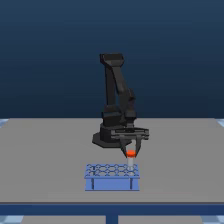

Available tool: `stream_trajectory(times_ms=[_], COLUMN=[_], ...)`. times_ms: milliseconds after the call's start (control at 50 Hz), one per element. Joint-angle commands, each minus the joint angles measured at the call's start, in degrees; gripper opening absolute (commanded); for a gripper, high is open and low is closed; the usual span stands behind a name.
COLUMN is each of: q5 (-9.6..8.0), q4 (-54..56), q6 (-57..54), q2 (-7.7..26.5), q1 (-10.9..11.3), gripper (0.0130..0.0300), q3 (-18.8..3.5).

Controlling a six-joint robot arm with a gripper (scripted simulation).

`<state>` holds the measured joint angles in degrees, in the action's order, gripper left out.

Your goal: Pick up the centrifuge tube on the rack

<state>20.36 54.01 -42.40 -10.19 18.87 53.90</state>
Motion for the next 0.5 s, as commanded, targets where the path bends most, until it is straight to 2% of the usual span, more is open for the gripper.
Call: stream_trajectory(times_ms=[20,500], q5=[-0.32,-2.71], q4=[1.0,13.8], q6=[-1.2,-14.7], q2=[-0.3,-3.5], q1=[0.0,0.0], gripper=[0.0130,0.0130], q3=[-0.2,-2.0])
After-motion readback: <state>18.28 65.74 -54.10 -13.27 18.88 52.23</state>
